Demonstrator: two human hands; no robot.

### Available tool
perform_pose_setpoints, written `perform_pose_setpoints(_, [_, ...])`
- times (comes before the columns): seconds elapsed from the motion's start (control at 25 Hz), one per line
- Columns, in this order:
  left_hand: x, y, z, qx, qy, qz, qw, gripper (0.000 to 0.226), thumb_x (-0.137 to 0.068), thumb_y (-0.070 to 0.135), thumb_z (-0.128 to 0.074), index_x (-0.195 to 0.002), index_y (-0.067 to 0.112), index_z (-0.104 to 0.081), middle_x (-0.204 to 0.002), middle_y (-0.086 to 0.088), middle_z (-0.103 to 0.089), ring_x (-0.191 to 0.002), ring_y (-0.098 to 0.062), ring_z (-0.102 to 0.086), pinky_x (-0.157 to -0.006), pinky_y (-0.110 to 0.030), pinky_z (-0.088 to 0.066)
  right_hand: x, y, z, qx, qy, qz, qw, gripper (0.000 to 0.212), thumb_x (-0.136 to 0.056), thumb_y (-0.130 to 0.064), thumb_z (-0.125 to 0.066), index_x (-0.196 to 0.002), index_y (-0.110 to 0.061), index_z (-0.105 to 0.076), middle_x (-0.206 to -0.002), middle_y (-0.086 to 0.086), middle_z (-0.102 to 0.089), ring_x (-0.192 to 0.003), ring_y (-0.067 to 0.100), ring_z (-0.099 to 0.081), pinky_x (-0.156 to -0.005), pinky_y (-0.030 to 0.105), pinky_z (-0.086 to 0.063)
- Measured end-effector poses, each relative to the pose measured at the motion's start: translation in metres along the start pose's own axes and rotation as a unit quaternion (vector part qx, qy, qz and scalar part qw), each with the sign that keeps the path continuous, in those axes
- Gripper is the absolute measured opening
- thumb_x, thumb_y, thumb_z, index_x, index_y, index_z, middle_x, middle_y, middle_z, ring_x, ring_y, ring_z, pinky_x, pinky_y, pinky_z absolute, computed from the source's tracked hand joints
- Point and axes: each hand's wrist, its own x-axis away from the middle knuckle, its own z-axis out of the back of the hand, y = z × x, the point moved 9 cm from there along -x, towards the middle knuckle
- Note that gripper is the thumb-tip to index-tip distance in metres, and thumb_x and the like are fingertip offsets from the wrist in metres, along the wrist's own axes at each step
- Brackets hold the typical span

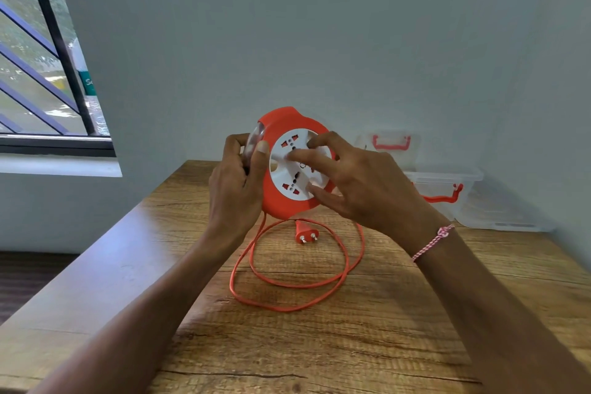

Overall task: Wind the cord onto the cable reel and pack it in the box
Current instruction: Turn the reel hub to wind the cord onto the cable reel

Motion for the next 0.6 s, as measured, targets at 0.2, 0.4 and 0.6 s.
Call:
perform_pose_setpoints(0.2, [0.0,-0.006,-0.006,0.009,-0.02,0.008,1.0,0.041,-0.1,0.064,-0.044,-0.118,0.028,-0.052,-0.092,0.011,-0.074,-0.078,-0.009,-0.08,-0.062,-0.035,-0.068,0.001,-0.006,-0.003,0.072,0.0,0.023,0.997,0.061,-0.086,-0.035,-0.081,-0.142,-0.039,-0.057,-0.135,0.015,-0.062,-0.082,0.03,-0.074,-0.053,0.031,-0.055])
perform_pose_setpoints(0.4, [0.002,-0.005,-0.008,0.008,-0.029,0.016,0.999,0.052,-0.093,0.073,-0.042,-0.116,0.027,-0.053,-0.095,0.006,-0.076,-0.079,-0.012,-0.08,-0.065,-0.042,-0.068,0.003,-0.004,0.004,0.049,0.047,0.025,0.997,0.05,-0.085,-0.046,-0.079,-0.133,-0.039,-0.064,-0.114,0.009,-0.07,-0.075,0.024,-0.072,-0.055,0.024,-0.046])
perform_pose_setpoints(0.6, [0.009,0.003,-0.01,-0.009,-0.009,0.009,1.0,0.057,-0.095,0.071,-0.039,-0.111,0.019,-0.054,-0.087,-0.008,-0.073,-0.074,-0.026,-0.074,-0.064,-0.059,-0.062,0.003,0.002,0.007,-0.016,0.113,-0.096,0.989,0.062,-0.083,-0.071,-0.061,-0.121,-0.021,-0.064,-0.084,0.001,-0.075,-0.061,0.02,-0.068,-0.051,0.024,-0.049])
